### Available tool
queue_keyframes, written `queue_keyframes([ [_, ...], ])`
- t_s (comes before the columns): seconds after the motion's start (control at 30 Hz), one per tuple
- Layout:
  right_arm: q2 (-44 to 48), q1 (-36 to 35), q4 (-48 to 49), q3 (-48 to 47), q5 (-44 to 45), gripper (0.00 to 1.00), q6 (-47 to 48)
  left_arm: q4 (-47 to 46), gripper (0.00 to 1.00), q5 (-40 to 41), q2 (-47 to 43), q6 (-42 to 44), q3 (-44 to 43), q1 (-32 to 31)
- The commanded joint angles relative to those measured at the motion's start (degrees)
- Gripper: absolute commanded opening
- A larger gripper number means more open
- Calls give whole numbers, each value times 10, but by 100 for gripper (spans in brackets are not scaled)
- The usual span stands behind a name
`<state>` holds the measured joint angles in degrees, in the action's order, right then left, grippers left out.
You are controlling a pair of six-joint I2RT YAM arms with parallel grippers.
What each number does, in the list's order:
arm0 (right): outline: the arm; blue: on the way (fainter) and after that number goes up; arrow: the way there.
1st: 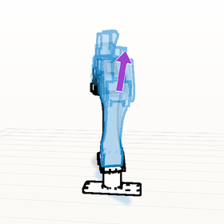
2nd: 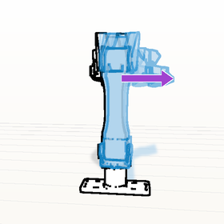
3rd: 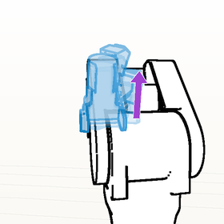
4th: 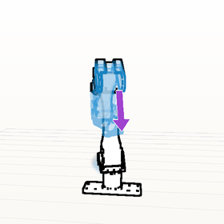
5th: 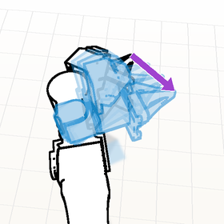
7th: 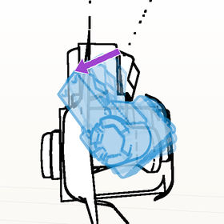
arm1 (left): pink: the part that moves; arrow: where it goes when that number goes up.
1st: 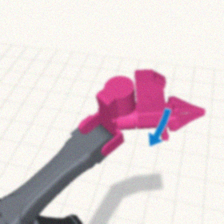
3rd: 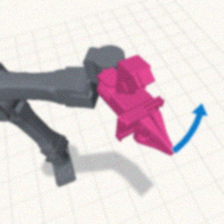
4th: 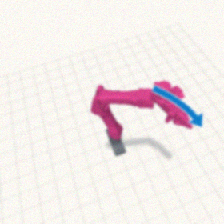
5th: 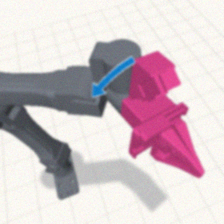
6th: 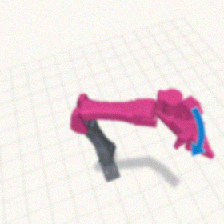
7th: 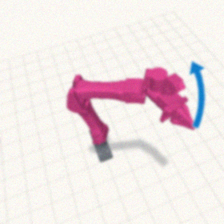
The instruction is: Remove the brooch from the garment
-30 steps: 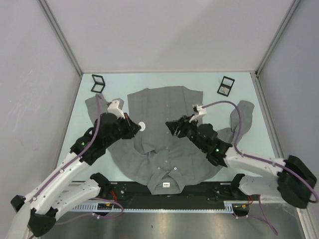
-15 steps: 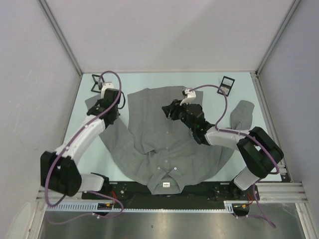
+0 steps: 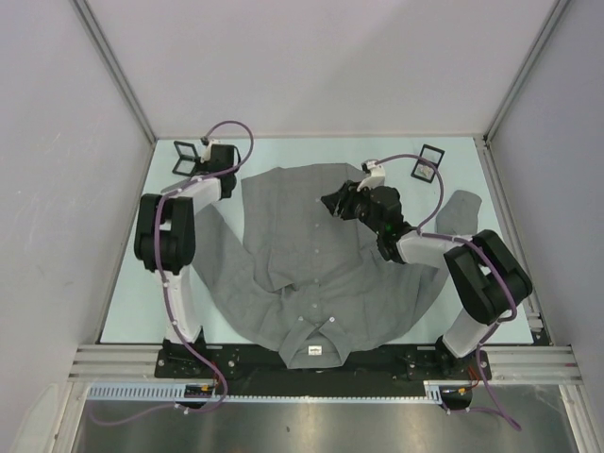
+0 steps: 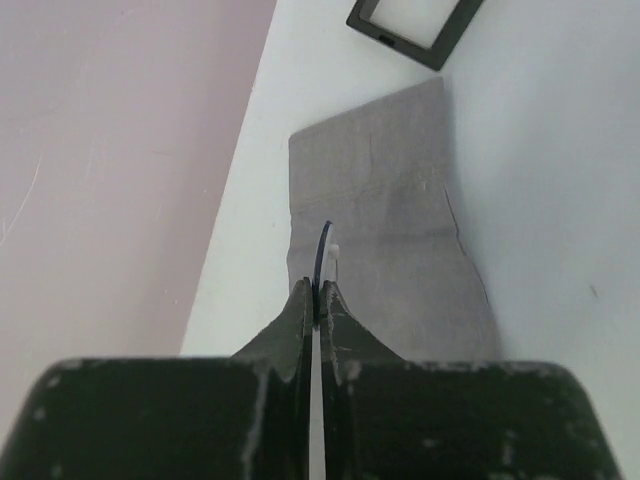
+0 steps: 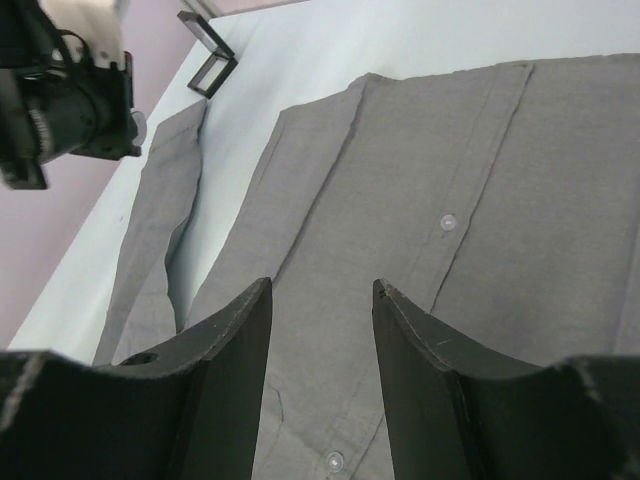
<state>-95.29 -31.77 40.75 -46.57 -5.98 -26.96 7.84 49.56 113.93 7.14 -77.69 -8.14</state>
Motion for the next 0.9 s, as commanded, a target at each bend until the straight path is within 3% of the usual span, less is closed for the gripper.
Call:
queue_keyframes([
  [0.0, -13, 21, 57, -15, -39, 49, -34, -65, 0, 45, 66, 95, -103, 25],
  [0.27, -41, 30, 89, -16, -62, 49, -61, -55, 0, 42, 174, 157, -259, 52],
  [0.87, -77, 41, 129, -18, -89, 48, -95, -40, 0, 12, 296, 204, -390, 67],
])
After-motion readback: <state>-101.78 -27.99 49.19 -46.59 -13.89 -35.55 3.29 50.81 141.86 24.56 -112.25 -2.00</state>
